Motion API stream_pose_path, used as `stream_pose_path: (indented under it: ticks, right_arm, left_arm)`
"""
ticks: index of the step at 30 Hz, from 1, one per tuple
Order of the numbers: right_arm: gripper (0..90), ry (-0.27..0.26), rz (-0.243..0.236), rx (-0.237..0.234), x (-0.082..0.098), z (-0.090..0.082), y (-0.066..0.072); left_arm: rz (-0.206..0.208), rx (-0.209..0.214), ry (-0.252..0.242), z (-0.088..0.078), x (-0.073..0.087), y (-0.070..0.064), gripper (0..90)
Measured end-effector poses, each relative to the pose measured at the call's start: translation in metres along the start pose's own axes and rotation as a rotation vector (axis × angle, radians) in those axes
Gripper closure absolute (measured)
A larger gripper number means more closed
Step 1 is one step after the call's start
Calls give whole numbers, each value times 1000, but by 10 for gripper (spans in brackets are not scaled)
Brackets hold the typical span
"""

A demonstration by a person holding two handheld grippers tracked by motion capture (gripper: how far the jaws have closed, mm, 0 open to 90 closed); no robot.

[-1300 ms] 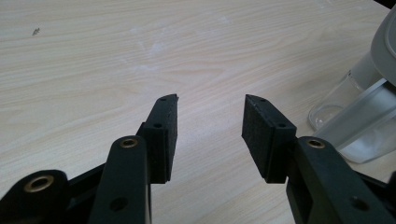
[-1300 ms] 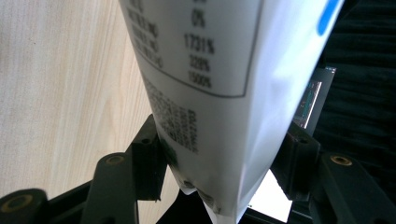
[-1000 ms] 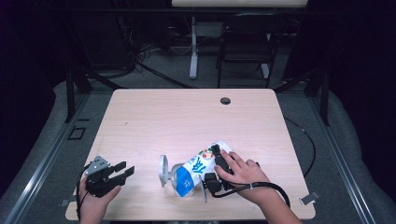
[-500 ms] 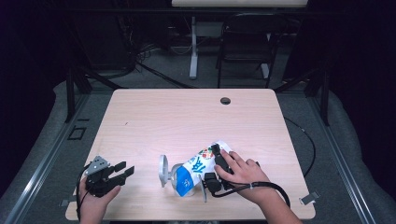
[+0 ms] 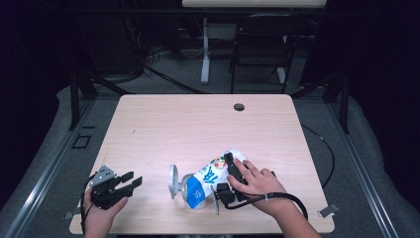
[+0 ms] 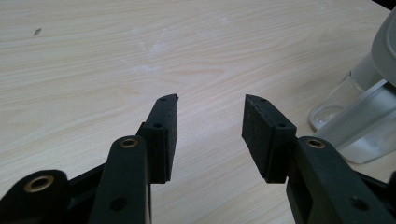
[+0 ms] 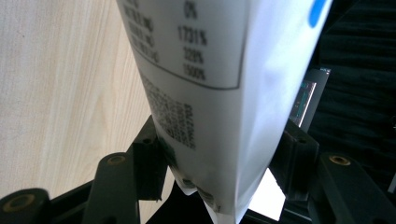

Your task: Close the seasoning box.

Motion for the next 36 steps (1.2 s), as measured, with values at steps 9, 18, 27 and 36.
stream_pose_path:
  ticks: [9, 18, 27, 36]
  right_arm:
    - [454, 14, -17, 6, 1, -1, -2]
    - [457, 2, -14, 7, 1, 0, -3]
    - [460, 9, -25, 16, 2, -1, -4]
    - [466, 12, -31, 19, 2, -1, -5]
  left_arm:
    - [-1, 0, -1, 0, 0, 0, 560]
    - [-5, 0, 0, 0, 0, 1, 559]
    - [-5, -1, -1, 0, 0, 1, 559]
    - [-5, -2, -2, 0, 0, 1, 559]
Point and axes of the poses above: each handheld gripper's, and its own axes: z roughly forward along the jaws, x roughly out of its underside, y roughly to its left, the point moved 5 cm from there along z, roughly forward along the jaws, and after that the axes turned 10 degrees about y, right-handed, at the moved point
